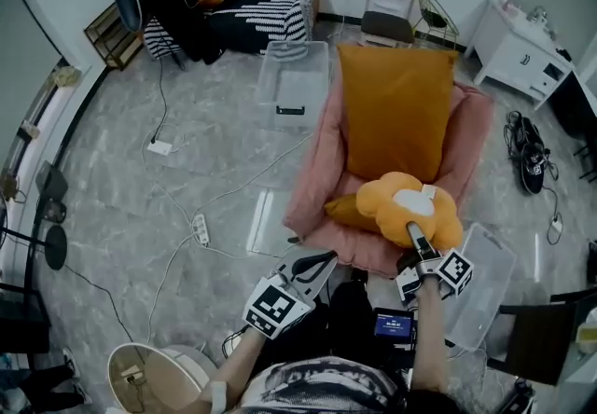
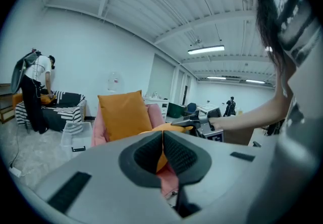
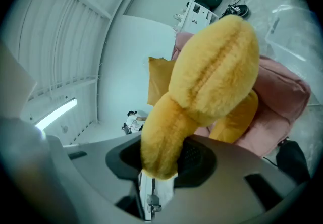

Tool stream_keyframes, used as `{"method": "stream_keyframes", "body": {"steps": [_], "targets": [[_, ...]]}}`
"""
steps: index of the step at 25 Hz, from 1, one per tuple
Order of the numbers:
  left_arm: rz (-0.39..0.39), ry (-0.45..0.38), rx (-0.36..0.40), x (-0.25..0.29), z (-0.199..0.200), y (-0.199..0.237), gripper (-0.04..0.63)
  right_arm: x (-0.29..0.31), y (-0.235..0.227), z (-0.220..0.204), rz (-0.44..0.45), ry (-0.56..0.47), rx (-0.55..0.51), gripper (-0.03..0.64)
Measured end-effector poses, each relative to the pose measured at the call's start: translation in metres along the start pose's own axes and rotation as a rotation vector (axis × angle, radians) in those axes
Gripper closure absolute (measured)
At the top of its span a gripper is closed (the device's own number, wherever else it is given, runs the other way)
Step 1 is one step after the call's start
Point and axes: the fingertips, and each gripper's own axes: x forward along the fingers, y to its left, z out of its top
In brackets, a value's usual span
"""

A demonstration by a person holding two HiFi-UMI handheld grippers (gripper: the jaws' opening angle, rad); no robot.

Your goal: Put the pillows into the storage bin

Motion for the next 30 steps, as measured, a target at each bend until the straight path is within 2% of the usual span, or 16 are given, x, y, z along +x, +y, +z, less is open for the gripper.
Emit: {"method": "stream_keyframes", "body": {"steps": [7, 12, 19, 26, 30], "targets": [[-0.133, -0.005, 0.012, 0.030, 0.008, -0.033, 0.583, -0.048, 0.009, 0.011, 0.037, -0.067, 0.010, 0.489], [-0.241, 0.027, 0.019, 0.058, 0.001, -0.070, 0.583, -0.092, -0.005, 0.026, -0.005, -0.125, -0.004, 0.489], [-0.382, 0.088, 0.070, 0.104, 0.002, -0.139, 0.583, -0.158, -0.041, 0.064, -0.039, -0.217, 0.031, 0.489], [-0.423, 0.126, 0.099, 0.180, -0.001, -0.234, 0.583, -0.227, -0.094, 0.127, -0.024, -0.244, 0.068, 0.489], [-0.404, 0.126, 0.062, 0.227, 0.006, -0.289, 0.583, -0.272, -0.129, 0.172, -0.043, -0.231, 0.075, 0.489]]}}
